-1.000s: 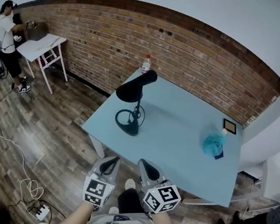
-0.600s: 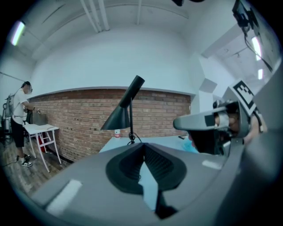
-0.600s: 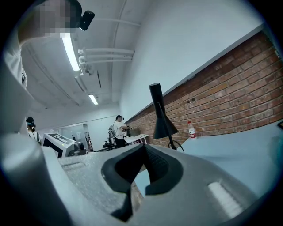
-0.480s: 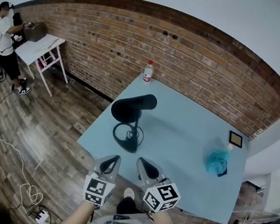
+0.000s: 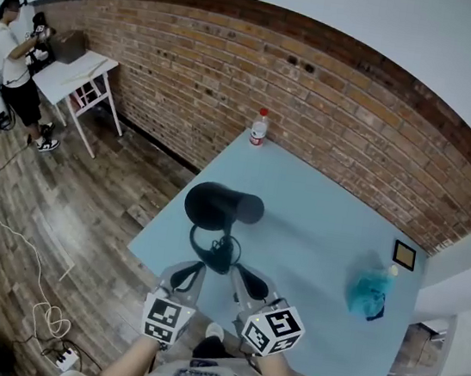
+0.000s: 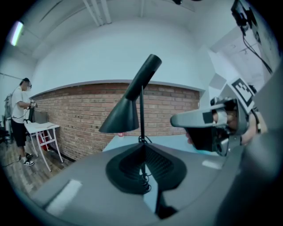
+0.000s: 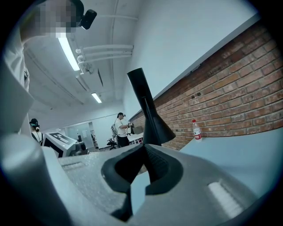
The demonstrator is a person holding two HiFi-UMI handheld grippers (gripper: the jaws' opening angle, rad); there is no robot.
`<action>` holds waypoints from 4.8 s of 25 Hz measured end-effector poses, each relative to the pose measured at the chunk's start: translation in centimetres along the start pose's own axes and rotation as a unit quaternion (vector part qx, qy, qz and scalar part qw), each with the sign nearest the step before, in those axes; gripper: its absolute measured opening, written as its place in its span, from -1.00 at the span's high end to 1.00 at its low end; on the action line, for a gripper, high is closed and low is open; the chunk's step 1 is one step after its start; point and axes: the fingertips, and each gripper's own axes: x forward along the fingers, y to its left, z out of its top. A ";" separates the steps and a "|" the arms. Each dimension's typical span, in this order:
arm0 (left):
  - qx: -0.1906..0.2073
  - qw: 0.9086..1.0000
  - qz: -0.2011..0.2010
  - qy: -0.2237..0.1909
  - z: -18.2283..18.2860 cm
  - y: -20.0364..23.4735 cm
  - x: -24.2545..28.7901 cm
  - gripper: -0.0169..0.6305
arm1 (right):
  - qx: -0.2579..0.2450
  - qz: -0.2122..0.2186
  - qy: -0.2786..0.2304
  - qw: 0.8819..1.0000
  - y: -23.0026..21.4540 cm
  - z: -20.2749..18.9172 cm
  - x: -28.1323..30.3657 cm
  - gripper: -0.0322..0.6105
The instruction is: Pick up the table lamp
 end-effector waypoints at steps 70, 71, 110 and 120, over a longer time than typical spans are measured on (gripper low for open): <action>-0.055 0.994 -0.059 0.078 -9.7 -0.7 11.8 0.52 | -0.051 0.222 0.025 0.973 -2.5 2.8 8.3 0.51; -0.054 0.994 -0.059 0.080 -9.8 -0.7 11.9 0.53 | -0.053 0.222 0.024 0.973 -2.5 2.8 8.2 0.51; -0.057 0.996 -0.022 0.069 -9.7 -0.6 13.1 0.80 | -0.010 0.236 -0.008 0.972 -2.4 3.0 8.1 0.73; -0.054 0.995 -0.024 0.075 -9.6 -0.5 13.2 0.80 | -0.011 0.236 -0.003 0.972 -2.5 3.0 8.1 0.73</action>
